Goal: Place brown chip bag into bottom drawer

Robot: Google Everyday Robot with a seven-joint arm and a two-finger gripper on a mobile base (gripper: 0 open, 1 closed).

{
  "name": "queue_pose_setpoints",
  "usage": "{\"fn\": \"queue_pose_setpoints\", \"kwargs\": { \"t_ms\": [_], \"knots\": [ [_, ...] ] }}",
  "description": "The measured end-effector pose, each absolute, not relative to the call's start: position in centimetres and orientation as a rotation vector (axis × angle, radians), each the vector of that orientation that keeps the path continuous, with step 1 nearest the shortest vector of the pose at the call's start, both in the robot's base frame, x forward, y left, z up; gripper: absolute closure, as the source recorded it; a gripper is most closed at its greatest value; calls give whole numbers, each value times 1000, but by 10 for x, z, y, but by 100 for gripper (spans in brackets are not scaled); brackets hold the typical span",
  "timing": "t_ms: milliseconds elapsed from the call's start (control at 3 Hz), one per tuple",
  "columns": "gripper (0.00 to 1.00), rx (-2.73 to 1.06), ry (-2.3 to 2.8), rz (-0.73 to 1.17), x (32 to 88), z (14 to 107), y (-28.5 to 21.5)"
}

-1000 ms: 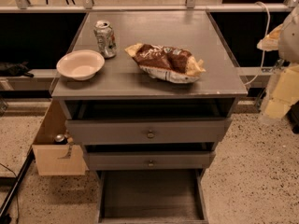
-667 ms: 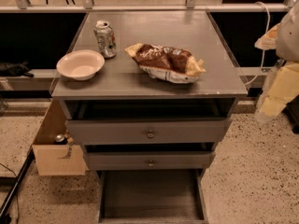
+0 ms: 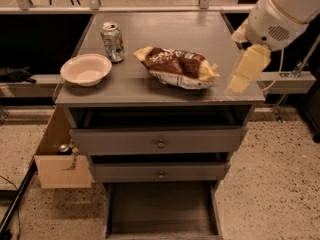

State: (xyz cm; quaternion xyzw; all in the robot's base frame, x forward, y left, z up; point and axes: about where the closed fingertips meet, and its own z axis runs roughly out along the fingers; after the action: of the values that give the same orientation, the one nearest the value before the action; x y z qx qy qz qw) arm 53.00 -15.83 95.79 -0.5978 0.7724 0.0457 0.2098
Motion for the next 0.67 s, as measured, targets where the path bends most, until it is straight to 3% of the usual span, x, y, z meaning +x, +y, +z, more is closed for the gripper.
{"fn": "queue_pose_setpoints", "kwargs": {
  "t_ms": [667],
  "knots": [
    [0, -1548, 2122, 362, 597, 939, -117]
  ]
}}
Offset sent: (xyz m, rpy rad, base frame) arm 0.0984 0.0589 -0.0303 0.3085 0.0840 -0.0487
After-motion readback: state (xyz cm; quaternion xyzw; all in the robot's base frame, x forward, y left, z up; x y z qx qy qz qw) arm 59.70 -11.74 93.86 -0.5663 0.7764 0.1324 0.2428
